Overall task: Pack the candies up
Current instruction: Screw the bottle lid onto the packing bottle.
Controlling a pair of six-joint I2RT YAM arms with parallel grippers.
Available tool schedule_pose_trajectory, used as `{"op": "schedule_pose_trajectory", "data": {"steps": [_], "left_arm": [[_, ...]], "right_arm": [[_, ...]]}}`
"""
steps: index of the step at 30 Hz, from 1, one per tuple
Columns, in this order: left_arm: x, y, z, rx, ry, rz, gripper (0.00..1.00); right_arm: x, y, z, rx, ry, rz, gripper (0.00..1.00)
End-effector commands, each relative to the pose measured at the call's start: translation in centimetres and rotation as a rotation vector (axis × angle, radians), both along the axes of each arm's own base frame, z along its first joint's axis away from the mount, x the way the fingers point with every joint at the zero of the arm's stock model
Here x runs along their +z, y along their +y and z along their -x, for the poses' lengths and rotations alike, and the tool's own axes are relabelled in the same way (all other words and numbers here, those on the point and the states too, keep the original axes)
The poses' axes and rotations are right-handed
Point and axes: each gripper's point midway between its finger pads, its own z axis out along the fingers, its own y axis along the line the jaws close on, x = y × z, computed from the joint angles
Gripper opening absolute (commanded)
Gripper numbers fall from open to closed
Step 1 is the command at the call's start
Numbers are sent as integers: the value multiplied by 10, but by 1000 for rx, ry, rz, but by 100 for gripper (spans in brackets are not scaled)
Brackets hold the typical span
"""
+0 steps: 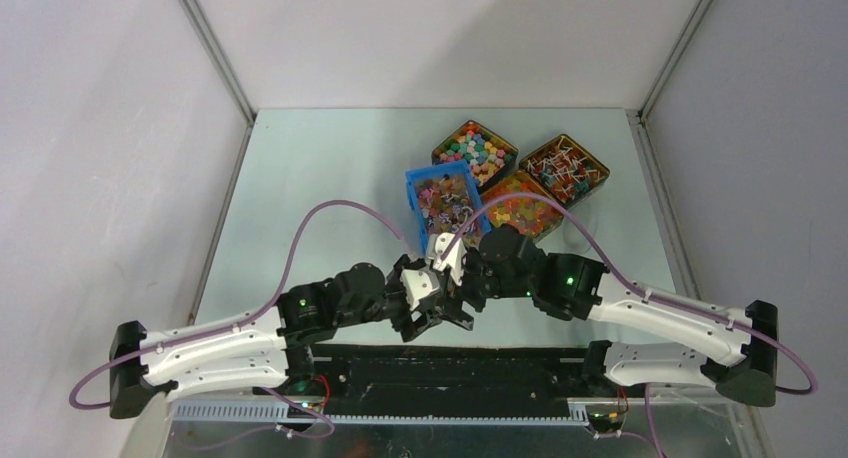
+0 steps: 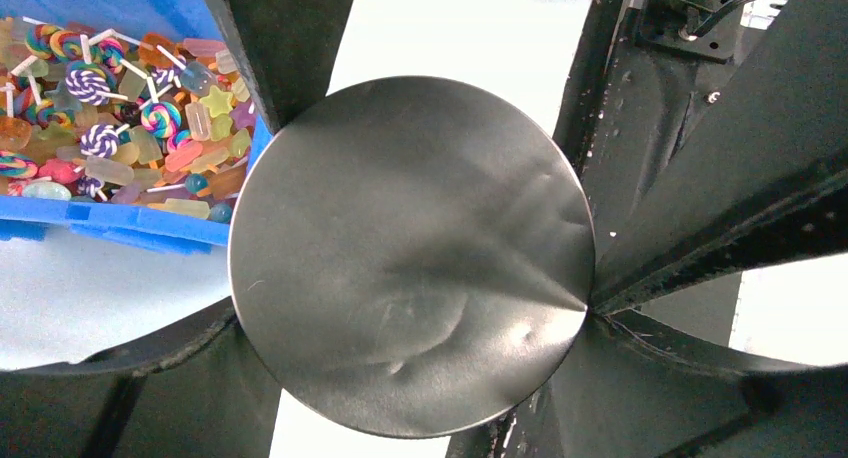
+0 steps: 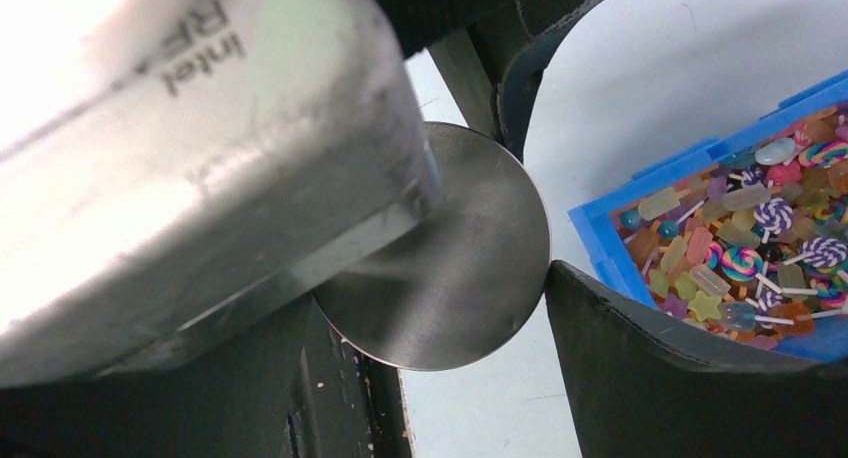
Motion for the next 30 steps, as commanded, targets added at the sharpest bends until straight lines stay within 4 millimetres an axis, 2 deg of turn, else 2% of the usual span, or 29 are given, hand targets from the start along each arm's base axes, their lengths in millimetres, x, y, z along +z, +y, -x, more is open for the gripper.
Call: {"op": "schedule_pose_trajectory", "data": {"steps": [1, 7, 13, 18, 24, 30], "left_arm": [[107, -36, -18, 32, -139, 395, 46], [99, -33, -15, 26, -130, 371, 46], [86, -27, -13, 19, -121, 328, 46], [72, -23, -11, 22, -105, 303, 46], [58, -20, -9, 30, -76, 287, 46], [52, -17, -9, 46, -60, 282, 46]], "right_arm": [[28, 32, 6, 1, 41, -167, 87], [26, 27, 3, -9, 23, -152, 91], [21, 19, 0, -10, 16, -117, 99], [12, 4, -5, -28, 5, -92, 100], [12, -19, -9, -55, 20, -125, 100], [6, -41, -13, -108, 59, -150, 100]]}}
